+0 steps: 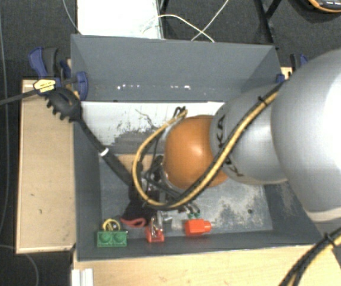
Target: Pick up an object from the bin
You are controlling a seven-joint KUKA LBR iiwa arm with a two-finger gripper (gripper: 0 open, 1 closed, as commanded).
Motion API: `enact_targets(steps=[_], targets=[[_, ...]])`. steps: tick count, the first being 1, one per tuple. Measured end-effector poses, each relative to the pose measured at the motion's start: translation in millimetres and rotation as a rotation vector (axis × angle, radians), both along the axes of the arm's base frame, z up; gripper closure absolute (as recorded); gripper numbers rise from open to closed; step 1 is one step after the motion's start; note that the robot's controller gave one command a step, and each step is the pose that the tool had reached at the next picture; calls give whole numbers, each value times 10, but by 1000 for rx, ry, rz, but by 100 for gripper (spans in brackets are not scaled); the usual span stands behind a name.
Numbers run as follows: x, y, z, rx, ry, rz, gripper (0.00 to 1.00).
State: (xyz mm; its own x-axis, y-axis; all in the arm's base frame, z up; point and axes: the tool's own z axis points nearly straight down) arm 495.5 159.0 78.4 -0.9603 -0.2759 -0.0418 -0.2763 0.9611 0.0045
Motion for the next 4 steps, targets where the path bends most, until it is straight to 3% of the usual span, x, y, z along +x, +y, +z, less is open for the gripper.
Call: enact_targets(steps=[1,2,3,4], targets=[[83,-502,56,5,16,-300,100],[84,-502,58,5,16,-300,100],[346,-458,939,8,8,-301,100],[116,-458,1235,1,26,-297,100]])
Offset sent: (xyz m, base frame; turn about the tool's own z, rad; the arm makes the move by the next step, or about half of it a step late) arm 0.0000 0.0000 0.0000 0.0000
